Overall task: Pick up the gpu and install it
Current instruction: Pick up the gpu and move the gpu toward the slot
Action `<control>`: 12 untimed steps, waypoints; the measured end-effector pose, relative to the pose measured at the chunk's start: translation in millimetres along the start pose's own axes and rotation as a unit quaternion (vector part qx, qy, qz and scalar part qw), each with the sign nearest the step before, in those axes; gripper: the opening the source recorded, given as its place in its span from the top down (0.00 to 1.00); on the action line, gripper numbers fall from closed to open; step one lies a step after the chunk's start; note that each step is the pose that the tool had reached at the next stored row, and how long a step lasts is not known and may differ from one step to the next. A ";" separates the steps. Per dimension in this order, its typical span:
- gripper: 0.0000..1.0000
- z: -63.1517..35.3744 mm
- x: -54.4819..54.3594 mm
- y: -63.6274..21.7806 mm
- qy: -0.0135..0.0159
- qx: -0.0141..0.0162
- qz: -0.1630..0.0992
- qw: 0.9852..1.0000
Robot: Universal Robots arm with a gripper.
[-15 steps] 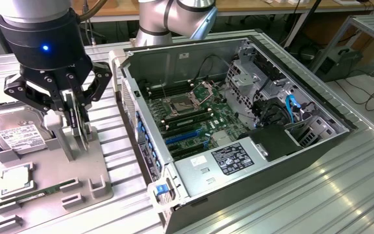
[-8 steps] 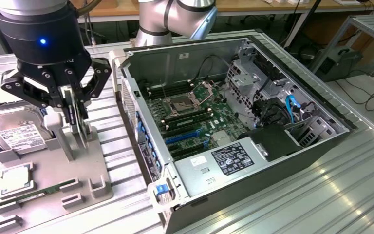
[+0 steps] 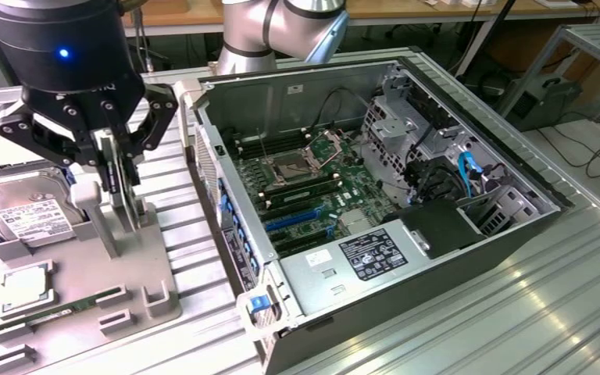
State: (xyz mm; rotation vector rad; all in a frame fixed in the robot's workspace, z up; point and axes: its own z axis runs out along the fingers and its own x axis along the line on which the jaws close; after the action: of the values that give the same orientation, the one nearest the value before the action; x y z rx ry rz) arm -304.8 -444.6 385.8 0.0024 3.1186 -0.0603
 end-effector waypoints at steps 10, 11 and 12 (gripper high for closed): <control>0.72 -10.9 -0.2 -0.4 0.000 0.000 0.000 1.000; 0.72 -11.9 -0.3 -0.4 0.000 0.000 0.000 1.000; 0.72 -12.9 -0.3 -0.5 0.000 0.000 0.000 1.000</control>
State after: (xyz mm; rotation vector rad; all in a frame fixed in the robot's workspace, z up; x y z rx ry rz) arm -304.8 -444.6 398.8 0.0025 3.1186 -0.0603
